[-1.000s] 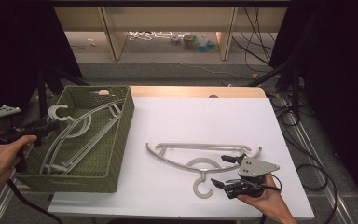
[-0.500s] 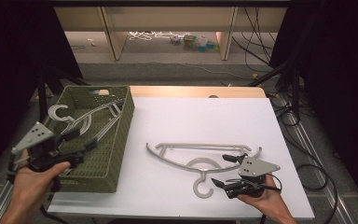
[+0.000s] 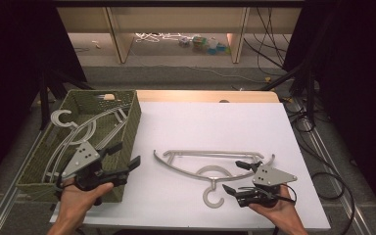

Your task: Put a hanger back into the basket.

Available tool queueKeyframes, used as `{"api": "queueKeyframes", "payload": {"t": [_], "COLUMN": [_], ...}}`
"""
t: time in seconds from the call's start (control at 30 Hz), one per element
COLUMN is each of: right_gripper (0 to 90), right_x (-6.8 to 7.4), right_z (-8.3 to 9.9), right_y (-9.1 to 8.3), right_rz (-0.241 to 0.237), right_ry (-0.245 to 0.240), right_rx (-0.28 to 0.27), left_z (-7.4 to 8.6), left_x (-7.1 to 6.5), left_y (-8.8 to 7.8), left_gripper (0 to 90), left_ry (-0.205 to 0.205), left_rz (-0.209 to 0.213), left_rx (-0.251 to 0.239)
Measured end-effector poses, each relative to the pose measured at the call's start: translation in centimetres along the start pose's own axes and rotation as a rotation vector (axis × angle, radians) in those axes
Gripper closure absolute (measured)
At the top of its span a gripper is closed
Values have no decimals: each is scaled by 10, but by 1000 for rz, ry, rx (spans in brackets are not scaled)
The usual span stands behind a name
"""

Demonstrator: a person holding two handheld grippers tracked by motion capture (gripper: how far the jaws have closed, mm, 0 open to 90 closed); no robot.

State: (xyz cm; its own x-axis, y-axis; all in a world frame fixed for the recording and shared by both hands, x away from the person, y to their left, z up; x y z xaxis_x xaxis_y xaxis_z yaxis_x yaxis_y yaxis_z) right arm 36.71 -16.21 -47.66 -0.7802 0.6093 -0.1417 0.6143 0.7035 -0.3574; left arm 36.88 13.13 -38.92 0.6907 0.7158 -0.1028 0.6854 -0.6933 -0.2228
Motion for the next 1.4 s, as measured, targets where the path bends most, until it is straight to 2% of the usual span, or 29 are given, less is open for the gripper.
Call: {"api": "queueKeyframes", "payload": {"t": [0.07,0.2,0.33,0.4,0.47,0.57,0.67,0.7,0.77,0.8,0.87,1.0,1.07,1.17,1.23,1.33,1.4], "right_gripper": [175,175,173,173,170,170,169,169,168,168,168,159,159,159,161,162,168], "right_x": [0,-1,3,3,2,-1,-4,-4,-3,-4,-3,-6,-8,-11,-18,-23,-29], "right_z": [0,0,1,2,4,7,6,7,9,9,9,14,16,17,21,23,29], "right_y": [-3,-7,-9,-9,-8,-8,-9,-9,-9,-9,-6,-6,-6,-5,-5,-3,0], "right_rz": [10,46,43,50,51,52,73,72,71,69,63,62,61,29,14,4,-20], "right_ry": [13,37,61,56,55,83,77,102,115,101,105,90,80,43,13,4,-22], "right_rx": [-7,-47,-61,-62,-58,-57,-68,-67,-55,-54,-69,-22,-9,21,75,99,168], "left_z": [7,23,40,49,55,58,62,64,67,68,69,69,70,70,70,72,72], "left_x": [-4,-12,-18,-20,-23,-23,-24,-24,-24,-24,-23,-23,-24,-24,-25,-26,-27], "left_y": [5,13,20,22,24,26,27,27,27,28,28,28,27,27,28,27,27], "left_gripper": [246,237,227,221,213,206,199,193,186,183,178,161,160,159,159,159,159], "left_ry": [5,-17,24,52,51,53,72,80,73,77,69,54,70,70,70,74,86], "left_rz": [10,44,46,48,55,55,54,59,56,64,60,64,67,66,67,69,71], "left_rx": [-11,-35,-40,-29,-16,-30,-24,-19,-15,-22,-17,-25,-24,-26,-28,-29,-27]}}
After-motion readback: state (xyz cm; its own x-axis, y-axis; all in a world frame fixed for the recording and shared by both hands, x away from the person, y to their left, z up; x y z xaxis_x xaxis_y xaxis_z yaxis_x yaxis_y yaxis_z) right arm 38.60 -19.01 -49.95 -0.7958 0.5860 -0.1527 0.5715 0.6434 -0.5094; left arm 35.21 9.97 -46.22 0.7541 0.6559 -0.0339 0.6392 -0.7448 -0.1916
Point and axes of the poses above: each handheld gripper's, and its own axes: y roughly forward along the jaws, z roughly out of its underside, x roughly to its left, the point moved 10 cm from there along y, roughly forward along the jaws, and after that the axes turned 4 degrees about z, right-handed, at the moved point
